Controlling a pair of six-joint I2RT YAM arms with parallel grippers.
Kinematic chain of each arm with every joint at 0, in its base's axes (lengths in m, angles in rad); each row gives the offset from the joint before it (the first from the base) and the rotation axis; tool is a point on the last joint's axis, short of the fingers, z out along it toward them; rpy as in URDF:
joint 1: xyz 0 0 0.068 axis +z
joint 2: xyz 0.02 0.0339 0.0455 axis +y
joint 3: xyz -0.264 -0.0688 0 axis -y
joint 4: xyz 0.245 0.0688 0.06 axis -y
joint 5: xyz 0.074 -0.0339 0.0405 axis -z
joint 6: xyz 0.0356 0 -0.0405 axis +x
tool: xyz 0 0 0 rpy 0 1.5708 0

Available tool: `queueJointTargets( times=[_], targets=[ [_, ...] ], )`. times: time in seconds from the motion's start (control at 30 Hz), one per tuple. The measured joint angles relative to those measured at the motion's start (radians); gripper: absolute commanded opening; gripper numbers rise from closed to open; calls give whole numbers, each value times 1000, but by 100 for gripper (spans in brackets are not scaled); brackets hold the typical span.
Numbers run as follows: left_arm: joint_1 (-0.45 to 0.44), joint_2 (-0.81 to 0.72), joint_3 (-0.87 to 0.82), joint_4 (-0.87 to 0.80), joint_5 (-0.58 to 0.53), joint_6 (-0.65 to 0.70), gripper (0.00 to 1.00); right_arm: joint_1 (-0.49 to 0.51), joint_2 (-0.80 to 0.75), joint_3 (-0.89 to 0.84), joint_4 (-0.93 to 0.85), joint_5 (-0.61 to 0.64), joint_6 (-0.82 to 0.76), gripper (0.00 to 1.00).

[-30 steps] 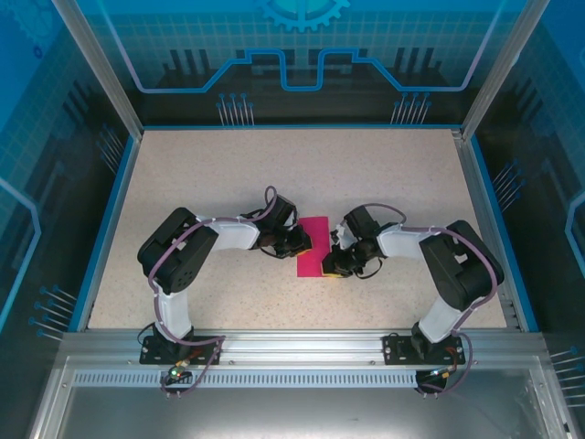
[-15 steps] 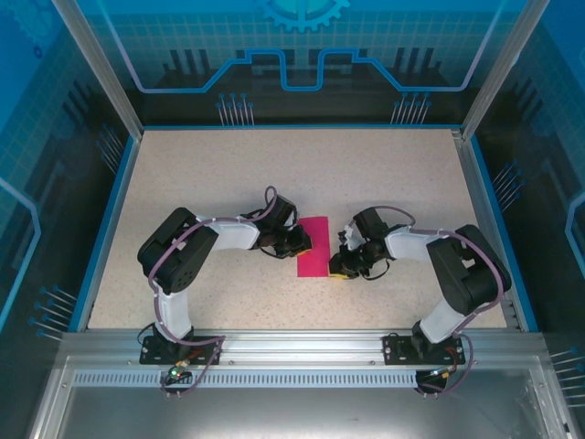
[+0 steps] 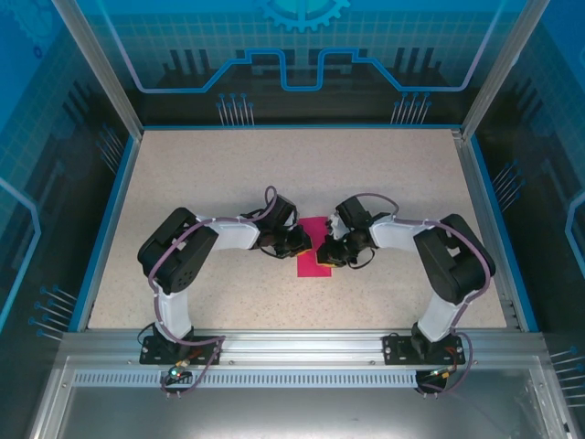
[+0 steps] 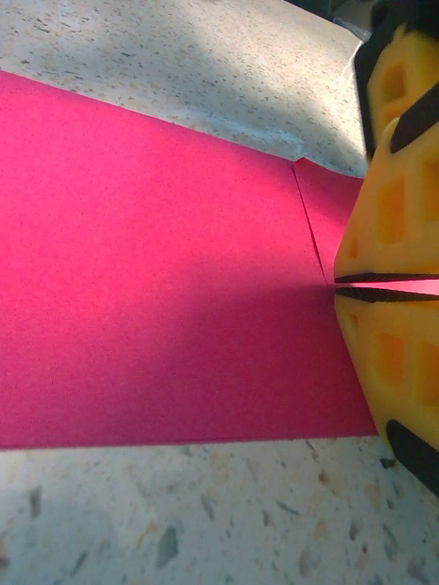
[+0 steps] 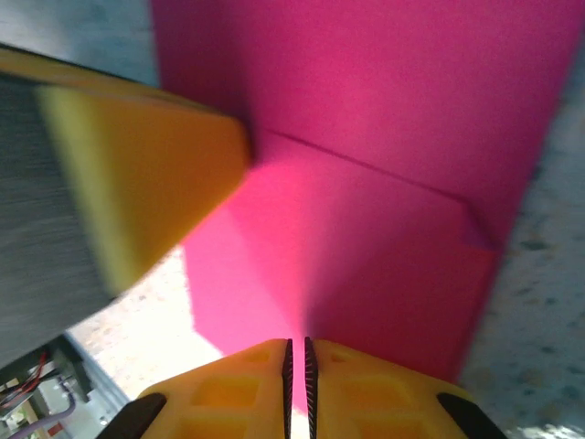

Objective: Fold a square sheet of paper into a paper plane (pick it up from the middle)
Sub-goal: Fold the triangle a second time at the center of the table.

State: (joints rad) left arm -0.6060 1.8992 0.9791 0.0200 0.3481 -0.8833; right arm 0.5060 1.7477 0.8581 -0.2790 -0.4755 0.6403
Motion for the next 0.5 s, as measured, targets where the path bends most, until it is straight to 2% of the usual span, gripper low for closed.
queueJointTargets(
  times=[0.5],
  targets=[
    [0, 0, 0, 0, 0, 0, 14, -1, -87, -111, 17, 5, -5, 16]
  ],
)
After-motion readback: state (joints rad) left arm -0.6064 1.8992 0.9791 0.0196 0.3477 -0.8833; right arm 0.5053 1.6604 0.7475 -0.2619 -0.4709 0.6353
